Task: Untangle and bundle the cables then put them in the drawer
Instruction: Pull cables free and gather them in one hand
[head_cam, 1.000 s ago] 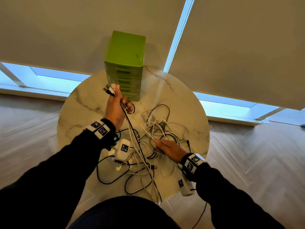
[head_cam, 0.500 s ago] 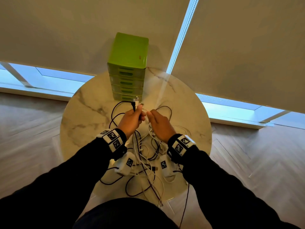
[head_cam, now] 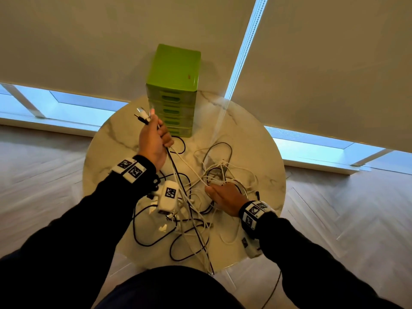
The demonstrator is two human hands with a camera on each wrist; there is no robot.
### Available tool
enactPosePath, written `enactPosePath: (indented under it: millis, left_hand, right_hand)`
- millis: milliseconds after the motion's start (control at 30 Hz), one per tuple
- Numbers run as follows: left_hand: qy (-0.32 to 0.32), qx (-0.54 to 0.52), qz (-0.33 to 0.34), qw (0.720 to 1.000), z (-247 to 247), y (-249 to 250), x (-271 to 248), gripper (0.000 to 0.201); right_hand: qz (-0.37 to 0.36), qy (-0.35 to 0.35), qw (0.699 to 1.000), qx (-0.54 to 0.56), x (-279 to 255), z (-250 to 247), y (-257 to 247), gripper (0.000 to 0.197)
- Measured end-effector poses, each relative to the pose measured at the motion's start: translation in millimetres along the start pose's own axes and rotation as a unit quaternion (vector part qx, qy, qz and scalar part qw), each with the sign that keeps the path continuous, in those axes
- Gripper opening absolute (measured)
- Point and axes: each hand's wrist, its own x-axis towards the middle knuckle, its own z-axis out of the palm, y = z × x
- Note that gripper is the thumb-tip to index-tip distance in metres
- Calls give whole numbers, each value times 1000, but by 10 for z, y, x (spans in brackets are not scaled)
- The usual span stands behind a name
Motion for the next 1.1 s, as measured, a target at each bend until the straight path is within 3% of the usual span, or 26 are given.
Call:
enactPosePath:
  millis: [100, 200, 267, 333, 400, 467, 567, 667, 833, 1033, 1100]
  left_hand:
    - [-25, 58, 26, 998, -57, 98, 7, 37]
    - [-81, 202, 44, 975, -40, -4, -94, 42]
    - [-119, 311, 32, 942, -52, -205, -170, 44]
    - [-148, 373, 16, 916, -62, -416, -249, 27]
    - [-123, 395, -16, 910, -53, -535, -300, 32]
    - [-87, 360, -65, 927, -13, -561, -338, 43]
    - [-95, 305, -106, 942, 29, -522, -351, 52]
    - [-83, 267, -101, 955, 40, -543, -327, 47]
    - [0, 151, -68, 986, 89, -415, -263, 34]
    - [43, 114, -5, 993, -24, -3, -98, 38]
    - [37, 131, 20, 991, -61, 83, -66, 36]
  right_hand:
    - [82, -25, 996, -18, -13, -105, 258, 28]
    - [136, 11, 991, 12, 115, -303, 269, 40]
    - [132, 64, 988, 36, 246, -433, 149, 45]
    - [110, 104, 987, 61, 351, -555, -72, 42]
    - [77, 133, 985, 82, 421, -606, -296, 38]
    - [49, 150, 984, 79, 428, -594, -490, 33]
    - [12, 147, 989, 18, 403, -502, -688, 34]
    - [-11, 145, 989, 23, 337, -426, -710, 37]
    - [-38, 85, 991, 95, 79, -265, -505, 34]
    - [53, 3, 998, -19, -170, -81, 175, 31]
    - [101, 1, 995, 10, -202, -127, 288, 33]
